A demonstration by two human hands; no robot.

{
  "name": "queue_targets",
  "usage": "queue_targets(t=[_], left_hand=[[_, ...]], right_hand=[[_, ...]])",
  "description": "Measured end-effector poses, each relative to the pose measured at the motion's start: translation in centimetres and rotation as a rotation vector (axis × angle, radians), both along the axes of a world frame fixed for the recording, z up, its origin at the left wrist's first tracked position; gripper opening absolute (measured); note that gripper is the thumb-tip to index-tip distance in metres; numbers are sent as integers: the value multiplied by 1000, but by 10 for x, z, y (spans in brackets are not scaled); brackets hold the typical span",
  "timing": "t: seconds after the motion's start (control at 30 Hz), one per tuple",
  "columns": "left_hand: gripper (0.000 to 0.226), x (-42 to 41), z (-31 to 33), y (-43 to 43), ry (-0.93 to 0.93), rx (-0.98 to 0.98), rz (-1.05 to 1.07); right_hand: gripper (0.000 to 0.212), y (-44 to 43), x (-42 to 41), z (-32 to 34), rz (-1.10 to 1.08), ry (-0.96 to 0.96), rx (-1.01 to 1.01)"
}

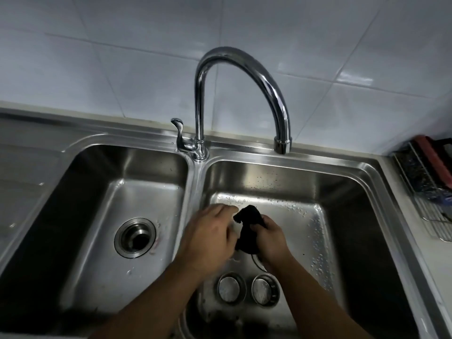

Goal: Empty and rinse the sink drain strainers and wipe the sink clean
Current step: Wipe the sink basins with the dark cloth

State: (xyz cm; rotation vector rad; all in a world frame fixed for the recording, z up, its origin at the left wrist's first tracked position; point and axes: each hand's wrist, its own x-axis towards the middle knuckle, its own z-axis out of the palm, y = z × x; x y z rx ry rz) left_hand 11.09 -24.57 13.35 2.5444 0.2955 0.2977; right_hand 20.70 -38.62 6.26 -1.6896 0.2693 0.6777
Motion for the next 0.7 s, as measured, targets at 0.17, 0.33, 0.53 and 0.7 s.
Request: queue_targets(t=[0.17, 0.33, 0.53, 0.7], left_hand=[[72, -15, -11, 40, 156, 226, 36], [67, -20, -36, 47, 282, 183, 28], [64, -24, -49, 48, 187, 144, 23], [65, -25, -48, 48, 190, 145, 39]], right_hand=[[20, 26, 3, -31, 140, -118, -253], [14, 49, -3, -57, 257, -280, -454], [38, 60, -11, -86, 464, -473, -696], [50, 66, -36, -83, 629, -455, -754]])
